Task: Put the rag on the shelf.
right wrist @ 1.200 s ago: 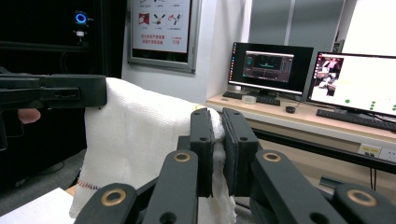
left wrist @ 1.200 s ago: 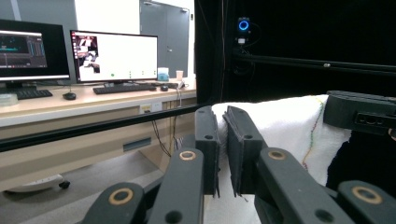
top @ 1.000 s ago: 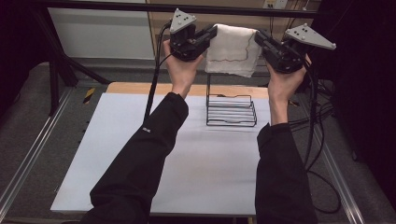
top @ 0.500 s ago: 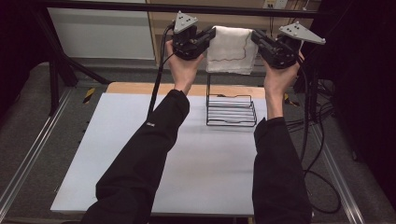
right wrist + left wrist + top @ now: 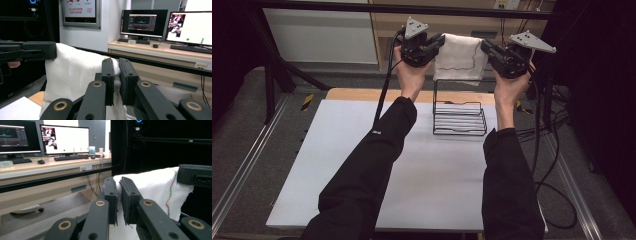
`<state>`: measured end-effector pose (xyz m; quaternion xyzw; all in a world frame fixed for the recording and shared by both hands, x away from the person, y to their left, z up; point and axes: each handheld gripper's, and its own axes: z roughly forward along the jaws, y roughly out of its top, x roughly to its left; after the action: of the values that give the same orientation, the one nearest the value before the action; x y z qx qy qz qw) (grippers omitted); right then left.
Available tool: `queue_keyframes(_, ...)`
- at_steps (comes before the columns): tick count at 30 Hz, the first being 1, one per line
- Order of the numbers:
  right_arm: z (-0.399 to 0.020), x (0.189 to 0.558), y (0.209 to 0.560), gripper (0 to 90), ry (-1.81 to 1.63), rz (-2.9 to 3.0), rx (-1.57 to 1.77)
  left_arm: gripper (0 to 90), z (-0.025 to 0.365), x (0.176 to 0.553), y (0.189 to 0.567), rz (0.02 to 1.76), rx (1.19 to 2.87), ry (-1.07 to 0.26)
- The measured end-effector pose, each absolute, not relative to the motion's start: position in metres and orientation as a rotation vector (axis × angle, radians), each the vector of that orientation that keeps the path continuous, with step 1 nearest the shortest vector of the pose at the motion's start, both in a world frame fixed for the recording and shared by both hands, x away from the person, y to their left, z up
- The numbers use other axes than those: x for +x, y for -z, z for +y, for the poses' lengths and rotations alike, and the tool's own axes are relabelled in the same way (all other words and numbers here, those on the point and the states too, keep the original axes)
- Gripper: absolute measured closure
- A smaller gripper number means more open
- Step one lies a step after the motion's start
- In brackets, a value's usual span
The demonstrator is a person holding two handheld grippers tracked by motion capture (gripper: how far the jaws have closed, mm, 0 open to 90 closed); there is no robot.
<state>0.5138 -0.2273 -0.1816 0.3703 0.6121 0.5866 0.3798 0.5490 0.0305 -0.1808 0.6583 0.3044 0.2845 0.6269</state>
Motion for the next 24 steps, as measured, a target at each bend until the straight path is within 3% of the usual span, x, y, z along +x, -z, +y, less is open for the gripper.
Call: queue_keyframes(24,-0.245,0.502,0.208,82.9,-1.45,1.619,0.977,83.1,0.021,0.535,0.212,0.664,1.564,-0.601)
